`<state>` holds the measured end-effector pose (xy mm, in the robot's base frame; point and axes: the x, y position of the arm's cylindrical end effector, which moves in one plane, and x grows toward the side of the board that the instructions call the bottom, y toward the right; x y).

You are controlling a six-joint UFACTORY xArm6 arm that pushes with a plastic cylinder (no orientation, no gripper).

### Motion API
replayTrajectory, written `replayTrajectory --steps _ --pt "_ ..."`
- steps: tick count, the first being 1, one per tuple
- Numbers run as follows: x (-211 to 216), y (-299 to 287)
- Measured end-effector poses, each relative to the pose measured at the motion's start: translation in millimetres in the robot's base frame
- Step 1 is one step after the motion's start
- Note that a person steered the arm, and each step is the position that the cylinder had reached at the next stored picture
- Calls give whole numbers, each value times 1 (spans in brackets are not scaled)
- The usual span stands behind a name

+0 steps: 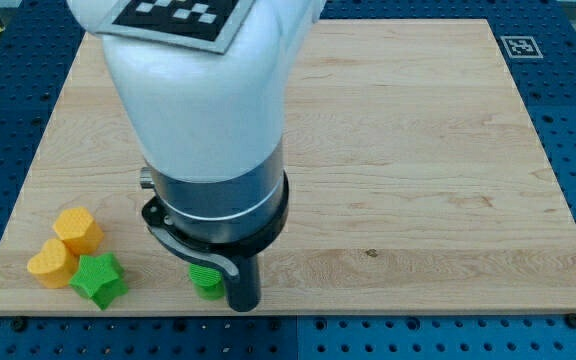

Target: Push the green circle on top of green star

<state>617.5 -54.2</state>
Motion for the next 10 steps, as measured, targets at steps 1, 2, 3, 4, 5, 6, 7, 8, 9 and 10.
replayTrajectory --steps 1,2,3,4,5,6,7,8,9,10 --pt "-18 -21" --pt "-20 -40" --pt "-20 -35" --pt "-20 -9" --pt "-24 -11" --pt "-38 -22" --pt "-38 -37" --pt "-38 -44" --pt "-21 -8" --pt "-21 -22"
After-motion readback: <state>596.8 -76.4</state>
